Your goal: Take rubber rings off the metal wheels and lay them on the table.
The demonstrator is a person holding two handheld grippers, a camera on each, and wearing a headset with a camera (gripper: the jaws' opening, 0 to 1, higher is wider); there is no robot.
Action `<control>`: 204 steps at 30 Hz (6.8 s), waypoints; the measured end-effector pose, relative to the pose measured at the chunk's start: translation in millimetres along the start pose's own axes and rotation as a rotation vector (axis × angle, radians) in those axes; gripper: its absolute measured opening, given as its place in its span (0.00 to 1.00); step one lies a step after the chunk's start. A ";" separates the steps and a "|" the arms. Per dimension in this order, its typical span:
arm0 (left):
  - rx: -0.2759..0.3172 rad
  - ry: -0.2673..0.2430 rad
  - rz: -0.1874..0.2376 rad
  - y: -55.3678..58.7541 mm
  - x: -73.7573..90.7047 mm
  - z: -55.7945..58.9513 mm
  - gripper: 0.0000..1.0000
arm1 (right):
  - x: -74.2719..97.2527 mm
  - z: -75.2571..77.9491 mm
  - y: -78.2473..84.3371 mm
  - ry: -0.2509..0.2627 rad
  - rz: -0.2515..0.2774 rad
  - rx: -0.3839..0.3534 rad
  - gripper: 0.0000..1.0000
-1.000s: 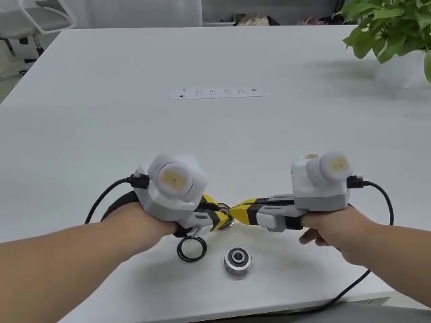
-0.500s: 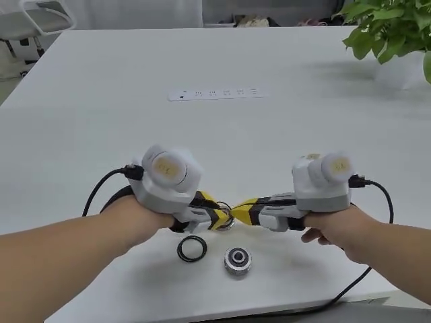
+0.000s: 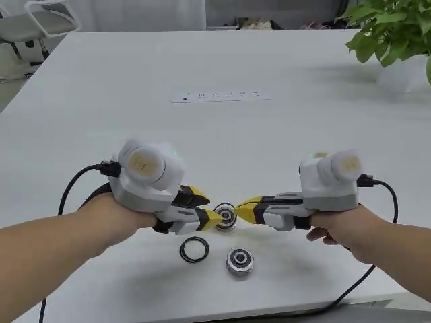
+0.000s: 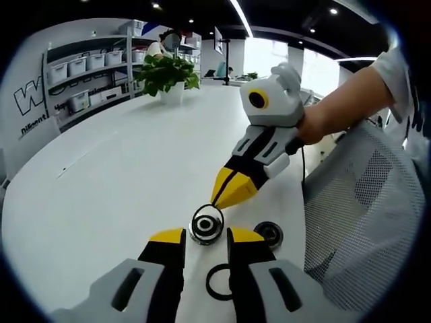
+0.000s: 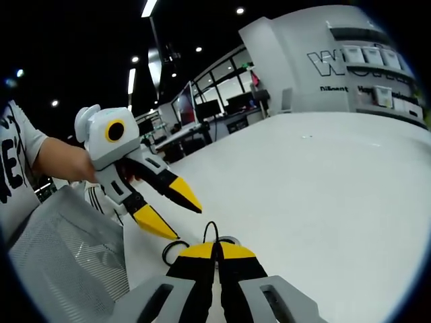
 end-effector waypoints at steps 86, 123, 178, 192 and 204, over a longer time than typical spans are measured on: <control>0.044 -0.065 0.047 35.2 108.6 27.6 0.67 | -39.4 -42.9 29.2 -0.128 -0.216 0.002 0.00; 0.054 -0.059 0.027 42.0 110.0 29.9 0.67 | -45.3 -38.9 34.3 -0.089 -0.241 0.009 0.00; 0.041 -0.042 0.049 25.4 105.2 32.6 0.67 | -4.0 -52.8 -5.5 -0.107 -0.080 0.052 0.33; 0.037 -0.051 0.056 20.3 108.8 33.6 0.68 | 24.2 -52.6 -5.9 -0.072 -0.066 0.128 0.51; 0.042 -0.059 0.062 16.3 111.3 36.6 0.70 | 50.2 -48.9 -4.2 -0.026 -0.039 0.168 0.61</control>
Point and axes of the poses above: the centre of the closed fingertips' face, and the gripper's own axes: x roughly backward along the fingers, z roughly to its right, y roughly out of its underside, the point moved 5 cm from there along x, roughly backward along the fingers, and after that the axes turned 7 degrees about -x, right-handed, at the moved point
